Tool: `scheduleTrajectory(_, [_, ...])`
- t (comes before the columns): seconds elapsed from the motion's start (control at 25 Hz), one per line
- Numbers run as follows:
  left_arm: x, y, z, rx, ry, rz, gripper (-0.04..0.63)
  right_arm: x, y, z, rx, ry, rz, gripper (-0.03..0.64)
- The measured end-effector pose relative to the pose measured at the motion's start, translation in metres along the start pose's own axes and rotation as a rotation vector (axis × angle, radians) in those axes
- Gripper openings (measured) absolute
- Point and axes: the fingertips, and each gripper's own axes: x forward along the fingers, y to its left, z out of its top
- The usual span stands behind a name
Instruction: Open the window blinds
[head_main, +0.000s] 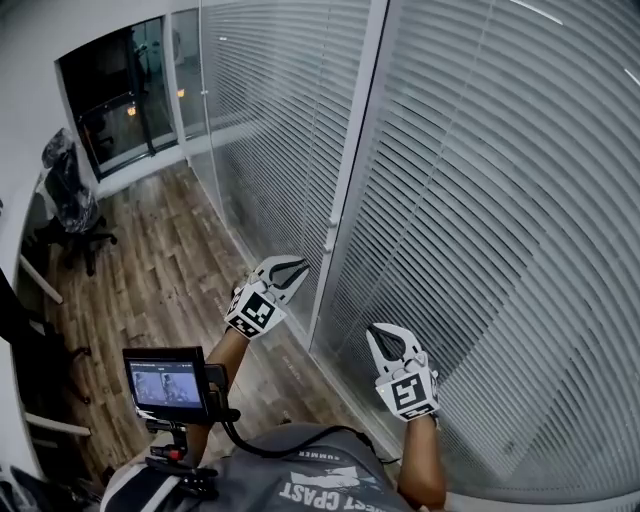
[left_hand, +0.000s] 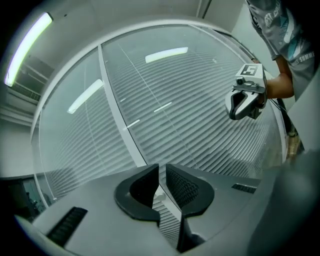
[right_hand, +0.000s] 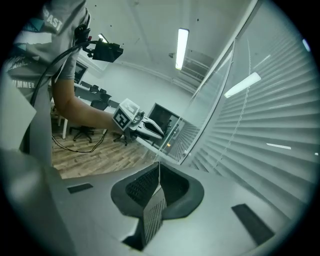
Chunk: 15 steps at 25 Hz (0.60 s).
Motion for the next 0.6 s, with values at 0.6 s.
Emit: scheduleTrajectory(0.6, [0.121,0.050,-0.039,0.231,0.068,0.015,0.137,0.023,-0.017,-0.011,0.007,0.111,-0.047,0.005])
